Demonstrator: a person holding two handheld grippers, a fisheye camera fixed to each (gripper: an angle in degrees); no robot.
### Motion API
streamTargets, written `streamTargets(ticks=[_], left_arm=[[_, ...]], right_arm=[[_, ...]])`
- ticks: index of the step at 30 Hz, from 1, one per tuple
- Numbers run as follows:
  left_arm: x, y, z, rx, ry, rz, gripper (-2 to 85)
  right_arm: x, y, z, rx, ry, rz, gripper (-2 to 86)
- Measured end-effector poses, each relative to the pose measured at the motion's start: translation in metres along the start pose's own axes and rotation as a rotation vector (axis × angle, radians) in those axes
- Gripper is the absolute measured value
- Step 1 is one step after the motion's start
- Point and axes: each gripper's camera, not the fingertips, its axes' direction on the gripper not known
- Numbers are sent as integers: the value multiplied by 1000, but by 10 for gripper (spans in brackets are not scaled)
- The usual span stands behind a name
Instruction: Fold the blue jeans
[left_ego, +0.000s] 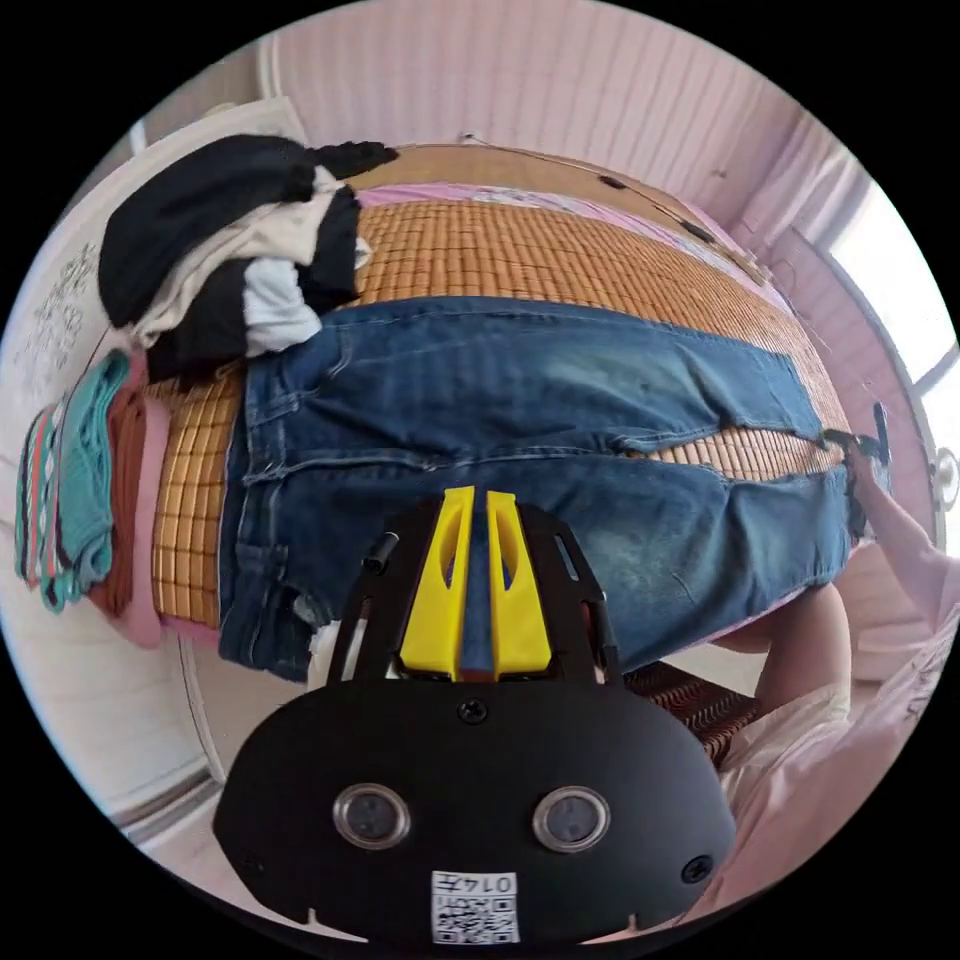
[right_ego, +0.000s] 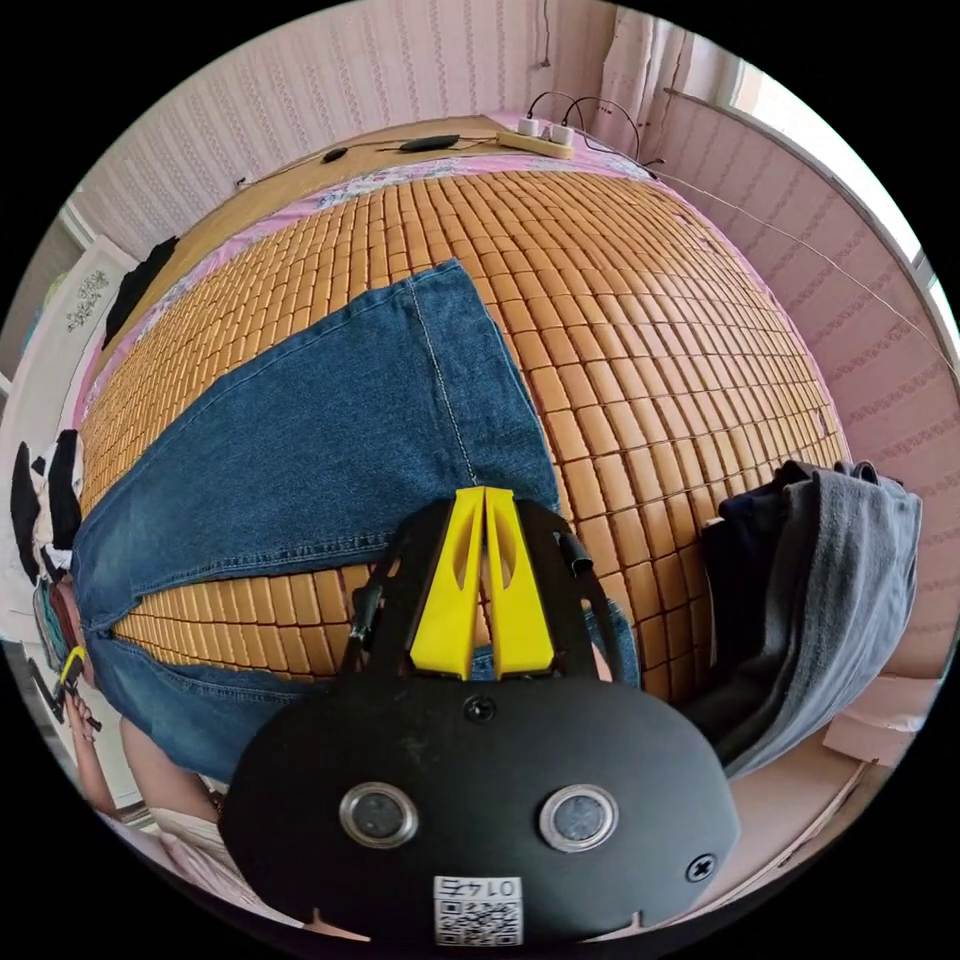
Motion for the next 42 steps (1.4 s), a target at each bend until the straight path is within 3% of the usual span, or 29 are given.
streamTargets(ticks=[3, 8, 12, 15, 20, 25, 34, 42], left_arm=[[-75, 30, -22, 47, 11, -242, 35], [-163, 79, -45, 112, 28, -517, 95], [-216, 101, -40, 85, 155, -670, 143], [-245, 106, -32, 64, 251, -733, 159], [-268, 98, -30, 7, 307, -715, 160], [-288, 90, -39, -34, 281, -695, 149], [-321, 107, -72, -2, 296, -732, 53], [-329, 116, -133, 141, 358, -625, 1]], right_arm=[[14, 23, -32, 110, -45, 3, -2], [67, 141, -95, 307, -176, 64, 4], [131, 221, -94, 229, -176, 291, 36], [181, 277, -71, 132, -242, 520, 150], [223, 321, -28, 43, -417, 693, 186], [229, 308, -10, 32, -564, 672, 154], [224, 300, -31, 55, -441, 610, 24], [214, 297, -88, 189, -452, 485, 5]])
